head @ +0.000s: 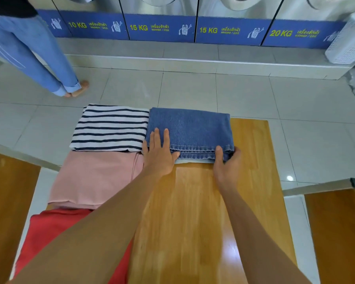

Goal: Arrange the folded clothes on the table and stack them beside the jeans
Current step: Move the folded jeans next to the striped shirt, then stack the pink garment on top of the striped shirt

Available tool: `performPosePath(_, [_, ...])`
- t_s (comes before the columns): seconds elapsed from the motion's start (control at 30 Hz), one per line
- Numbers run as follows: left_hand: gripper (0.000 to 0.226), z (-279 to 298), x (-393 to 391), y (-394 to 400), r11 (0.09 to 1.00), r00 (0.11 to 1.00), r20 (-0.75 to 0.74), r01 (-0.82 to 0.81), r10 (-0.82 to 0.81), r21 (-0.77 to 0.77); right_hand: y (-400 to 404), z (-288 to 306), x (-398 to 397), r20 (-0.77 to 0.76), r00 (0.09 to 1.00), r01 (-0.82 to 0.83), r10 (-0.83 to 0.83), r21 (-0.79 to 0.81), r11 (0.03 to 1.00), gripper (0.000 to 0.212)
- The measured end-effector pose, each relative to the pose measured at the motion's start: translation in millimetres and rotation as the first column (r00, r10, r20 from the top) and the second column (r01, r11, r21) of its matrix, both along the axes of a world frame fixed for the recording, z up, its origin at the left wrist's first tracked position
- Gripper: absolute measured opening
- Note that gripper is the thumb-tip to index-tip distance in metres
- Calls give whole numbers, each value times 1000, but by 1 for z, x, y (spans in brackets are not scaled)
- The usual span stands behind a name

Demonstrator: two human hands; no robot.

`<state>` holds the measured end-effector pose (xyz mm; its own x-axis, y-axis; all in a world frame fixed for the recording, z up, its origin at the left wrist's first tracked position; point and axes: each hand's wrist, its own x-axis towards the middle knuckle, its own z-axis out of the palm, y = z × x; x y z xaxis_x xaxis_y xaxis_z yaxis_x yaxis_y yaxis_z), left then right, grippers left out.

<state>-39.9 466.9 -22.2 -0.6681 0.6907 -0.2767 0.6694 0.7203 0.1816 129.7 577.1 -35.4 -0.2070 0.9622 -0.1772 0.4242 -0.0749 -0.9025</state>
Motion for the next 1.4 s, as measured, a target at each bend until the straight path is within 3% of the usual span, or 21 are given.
performPosePath(0.23, [86, 20, -8, -10, 999, 995, 84, 51, -53, 17, -12, 18, 18, -35, 994, 99, -107, -177, 979, 53])
performPosePath(0.37, [79, 36, 5, -52, 985, 993, 101, 45, -62, 165, -32, 25, 29, 4, 990, 136, -138, -213, 968, 46])
performPosePath(0.53, [73, 48, 31, -130, 940, 976, 219, -81, 7, 331, -87, 33, 34, -30, 996, 69, -79, -241, 968, 37])
performPosePath(0.8, [65, 59, 30, -236, 914, 959, 280, -153, 44, 377, -185, 63, 11, -32, 989, -148, 145, -112, 983, 19])
performPosePath(1.17, [64, 97, -37, -332, 901, 938, 331, -227, 101, 369, -296, 114, -44, 60, 936, -350, 347, 47, 936, 22])
performPosePath(1.4, [54, 93, -55, -347, 853, 882, 450, -338, 140, 398, -302, 120, -55, 154, 930, -349, 333, 89, 933, 21])
